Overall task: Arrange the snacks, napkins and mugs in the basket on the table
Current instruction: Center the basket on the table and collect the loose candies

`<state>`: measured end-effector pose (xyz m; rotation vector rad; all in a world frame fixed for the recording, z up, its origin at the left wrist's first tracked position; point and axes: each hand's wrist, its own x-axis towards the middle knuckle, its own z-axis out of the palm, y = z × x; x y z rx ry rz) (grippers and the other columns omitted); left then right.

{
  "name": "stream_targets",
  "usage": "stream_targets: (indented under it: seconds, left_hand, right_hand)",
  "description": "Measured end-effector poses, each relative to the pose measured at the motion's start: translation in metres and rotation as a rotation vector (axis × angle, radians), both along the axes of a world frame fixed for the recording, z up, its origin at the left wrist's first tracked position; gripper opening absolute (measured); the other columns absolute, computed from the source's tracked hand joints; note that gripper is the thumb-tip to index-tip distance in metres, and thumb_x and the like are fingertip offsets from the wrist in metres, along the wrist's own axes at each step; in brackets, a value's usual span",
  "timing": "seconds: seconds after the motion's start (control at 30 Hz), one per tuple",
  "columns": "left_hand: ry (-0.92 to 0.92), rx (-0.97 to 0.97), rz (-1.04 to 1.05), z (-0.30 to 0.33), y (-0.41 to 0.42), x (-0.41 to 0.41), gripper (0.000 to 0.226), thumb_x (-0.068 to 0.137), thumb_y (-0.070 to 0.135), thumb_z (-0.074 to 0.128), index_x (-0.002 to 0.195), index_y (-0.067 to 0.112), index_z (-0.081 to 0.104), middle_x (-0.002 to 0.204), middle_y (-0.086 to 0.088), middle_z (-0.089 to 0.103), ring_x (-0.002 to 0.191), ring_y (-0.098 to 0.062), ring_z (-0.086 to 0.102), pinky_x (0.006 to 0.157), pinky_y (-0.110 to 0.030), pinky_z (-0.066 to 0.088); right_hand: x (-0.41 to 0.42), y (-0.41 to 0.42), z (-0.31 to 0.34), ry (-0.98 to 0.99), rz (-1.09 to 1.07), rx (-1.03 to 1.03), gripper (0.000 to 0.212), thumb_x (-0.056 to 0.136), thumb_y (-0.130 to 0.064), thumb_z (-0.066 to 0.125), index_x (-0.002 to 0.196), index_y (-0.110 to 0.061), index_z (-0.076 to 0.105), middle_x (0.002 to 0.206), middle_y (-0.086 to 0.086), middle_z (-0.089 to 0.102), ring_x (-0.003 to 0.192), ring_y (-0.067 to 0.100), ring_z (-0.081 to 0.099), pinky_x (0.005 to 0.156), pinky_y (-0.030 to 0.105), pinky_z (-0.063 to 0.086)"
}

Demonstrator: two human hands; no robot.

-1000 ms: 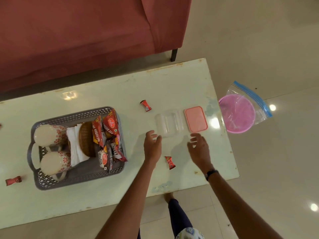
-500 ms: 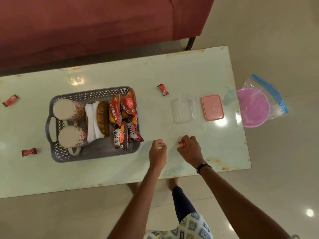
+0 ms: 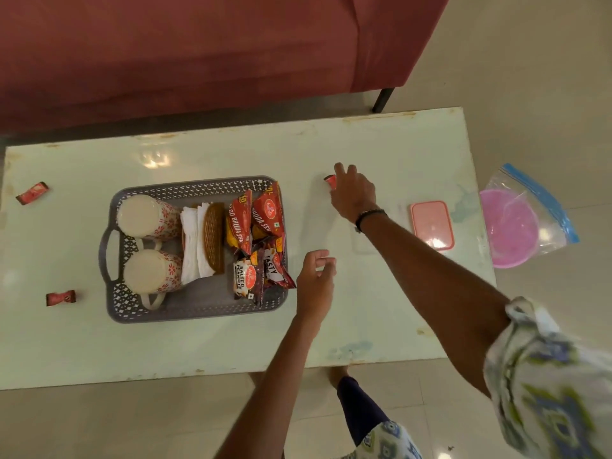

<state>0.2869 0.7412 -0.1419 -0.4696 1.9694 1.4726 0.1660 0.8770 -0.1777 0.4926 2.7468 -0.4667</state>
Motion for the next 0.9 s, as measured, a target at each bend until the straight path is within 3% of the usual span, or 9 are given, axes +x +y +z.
stream_targets:
  seconds: [0.1,0.2,0.3,0.37,0.47,0.6,0.77,0.9]
  left_hand:
    - [0.013,0.011,0.006,-0.004,-0.004,-0.002,0.025,0.092,0.02,0.049,0.116,0.017,0.053,0.105,0.004,0.062,0.088,-0.009,0.062,0.072,-0.023,0.05]
    - [-0.001,0.015,0.014,-0.006,-0.005,-0.002,0.025,0.092,0.02,0.049,0.116,0.016,0.053,0.106,0.003,0.062,0.09,-0.011,0.062,0.072,-0.023,0.05]
    - [-0.017,0.037,0.031,-0.001,0.0,-0.003,0.023,0.092,0.018,0.048,0.115,0.016,0.053,0.109,0.001,0.062,0.089,-0.01,0.061,0.068,-0.019,0.048]
    - [-0.048,0.074,0.038,0.006,0.009,-0.004,0.02,0.093,0.018,0.048,0.113,0.018,0.052,0.112,-0.001,0.062,0.091,-0.012,0.061,0.071,-0.021,0.049]
    - [-0.095,0.146,0.039,0.017,0.027,-0.006,0.017,0.092,0.018,0.05,0.109,0.021,0.051,0.115,-0.004,0.062,0.091,-0.012,0.061,0.076,-0.025,0.05]
    - [-0.099,0.188,0.033,0.022,0.048,-0.014,0.019,0.093,0.017,0.05,0.111,0.02,0.051,0.115,-0.002,0.062,0.089,-0.01,0.061,0.079,-0.026,0.051]
    - [-0.116,0.153,0.032,0.024,0.055,-0.013,0.023,0.093,0.018,0.049,0.116,0.018,0.051,0.118,-0.003,0.062,0.094,-0.014,0.061,0.078,-0.026,0.051]
    - [-0.125,0.159,0.047,0.026,0.049,-0.008,0.024,0.092,0.018,0.049,0.117,0.017,0.051,0.119,-0.004,0.062,0.094,-0.014,0.061,0.081,-0.028,0.051]
  right_hand:
    - [-0.006,-0.005,-0.014,-0.098,0.114,0.074,0.038,0.094,-0.011,0.042,0.132,-0.009,0.037,0.122,0.017,0.051,0.105,0.034,0.057,0.079,0.038,0.046]
    - [-0.002,-0.011,-0.01,-0.099,0.09,-0.093,0.029,0.09,-0.012,0.044,0.118,-0.006,0.047,0.111,0.017,0.057,0.099,0.036,0.058,0.075,0.037,0.044]
    - [0.016,-0.008,0.015,0.088,-0.126,-0.345,0.019,0.084,-0.02,0.053,0.099,-0.009,0.055,0.094,0.011,0.065,0.083,0.03,0.062,0.066,0.031,0.043]
    - [0.044,0.006,0.034,0.212,-0.248,-0.364,0.016,0.082,-0.022,0.056,0.094,-0.011,0.056,0.09,0.008,0.067,0.079,0.026,0.062,0.066,0.031,0.046]
    - [0.085,0.033,0.042,0.209,-0.317,-0.308,0.017,0.085,-0.024,0.057,0.098,-0.012,0.055,0.089,0.011,0.07,0.084,0.028,0.065,0.073,0.034,0.051]
    - [0.1,0.057,0.042,0.026,-0.377,-0.364,0.038,0.089,-0.038,0.058,0.115,-0.011,0.048,0.102,0.01,0.063,0.094,0.025,0.059,0.082,0.033,0.044]
    - [0.11,0.07,0.047,-0.059,-0.536,-0.487,0.026,0.089,-0.014,0.051,0.114,-0.009,0.049,0.112,0.016,0.062,0.099,0.036,0.062,0.089,0.044,0.051]
    - [0.117,0.056,0.049,-0.051,-0.482,-0.488,0.037,0.092,-0.019,0.055,0.127,-0.012,0.046,0.122,0.016,0.058,0.108,0.034,0.059,0.096,0.044,0.048]
